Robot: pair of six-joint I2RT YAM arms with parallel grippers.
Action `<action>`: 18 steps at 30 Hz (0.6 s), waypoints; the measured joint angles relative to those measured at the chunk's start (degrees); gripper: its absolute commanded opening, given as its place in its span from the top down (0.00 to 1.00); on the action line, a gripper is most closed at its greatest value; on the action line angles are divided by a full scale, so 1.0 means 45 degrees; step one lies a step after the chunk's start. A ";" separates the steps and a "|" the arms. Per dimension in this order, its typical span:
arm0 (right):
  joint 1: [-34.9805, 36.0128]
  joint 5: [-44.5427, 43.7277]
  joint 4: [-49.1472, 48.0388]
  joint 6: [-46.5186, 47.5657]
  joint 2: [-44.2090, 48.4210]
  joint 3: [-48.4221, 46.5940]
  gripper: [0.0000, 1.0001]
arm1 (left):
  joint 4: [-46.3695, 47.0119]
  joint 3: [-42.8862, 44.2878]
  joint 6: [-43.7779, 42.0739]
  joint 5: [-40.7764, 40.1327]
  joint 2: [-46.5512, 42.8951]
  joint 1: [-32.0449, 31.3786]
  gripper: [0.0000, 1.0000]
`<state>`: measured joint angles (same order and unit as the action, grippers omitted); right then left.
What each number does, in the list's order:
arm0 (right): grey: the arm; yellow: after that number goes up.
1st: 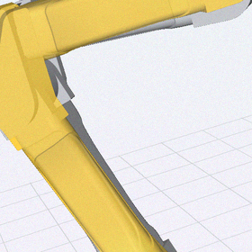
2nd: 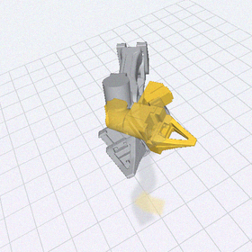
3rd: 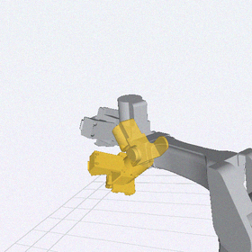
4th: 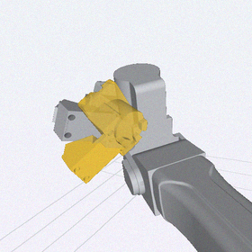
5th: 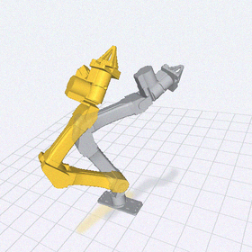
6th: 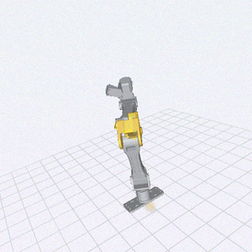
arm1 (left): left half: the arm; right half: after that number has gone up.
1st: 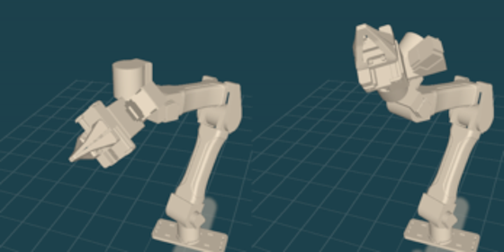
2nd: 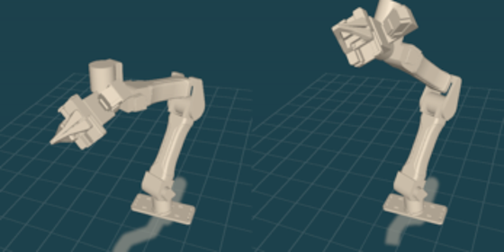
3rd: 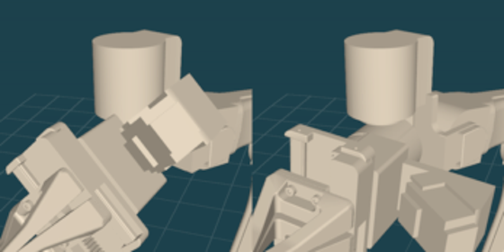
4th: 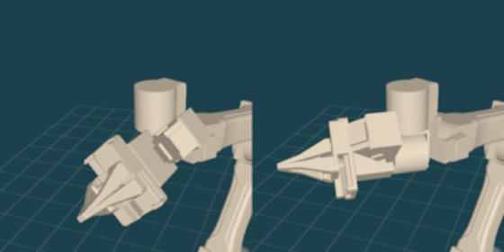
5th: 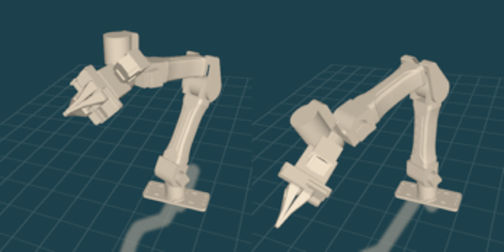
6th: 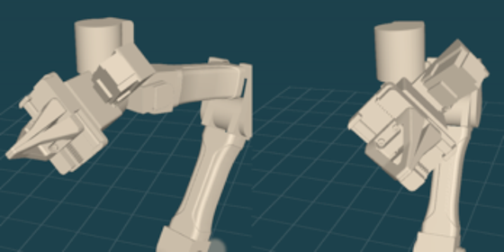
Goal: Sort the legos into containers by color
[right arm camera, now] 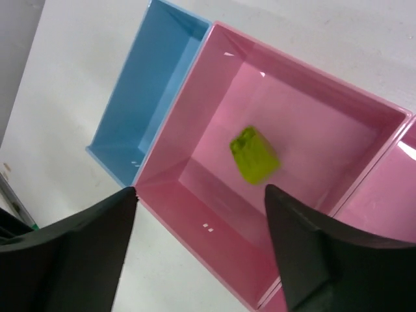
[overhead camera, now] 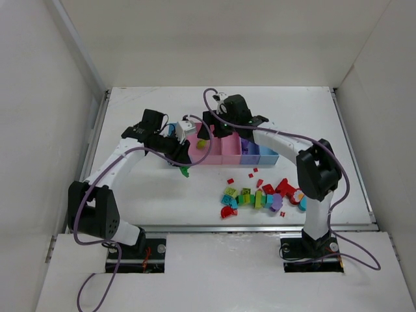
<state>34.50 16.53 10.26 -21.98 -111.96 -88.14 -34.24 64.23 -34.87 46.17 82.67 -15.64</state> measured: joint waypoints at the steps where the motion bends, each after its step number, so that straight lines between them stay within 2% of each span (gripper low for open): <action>1: 0.0010 0.0073 -0.0005 0.0151 0.0029 -0.0005 0.09 | 0.0063 0.0000 0.0029 0.0019 -0.0034 0.0000 1.00; 5: 0.0019 0.0724 0.0078 0.1370 0.0403 0.0189 0.08 | 0.0214 0.0000 0.0034 0.0243 -0.0160 0.0000 1.00; 8: 0.0019 0.2103 0.0170 0.2973 0.1311 0.0913 0.10 | 0.0248 0.0024 -0.0141 0.0636 -0.0223 0.0000 1.00; 13: 0.0019 0.4556 0.0180 0.5503 0.3857 0.2837 0.16 | 0.0204 0.0471 -0.0651 0.1719 -0.0223 0.0000 1.00; 18: 0.0253 0.5916 0.0257 0.7305 0.4770 0.3604 0.23 | -0.0748 0.1700 -0.2390 0.3235 -0.0194 -0.0010 1.00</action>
<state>35.64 43.16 11.42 10.90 -90.50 -71.92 -37.60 71.88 -45.63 60.73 81.80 -15.68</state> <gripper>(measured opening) 0.791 0.333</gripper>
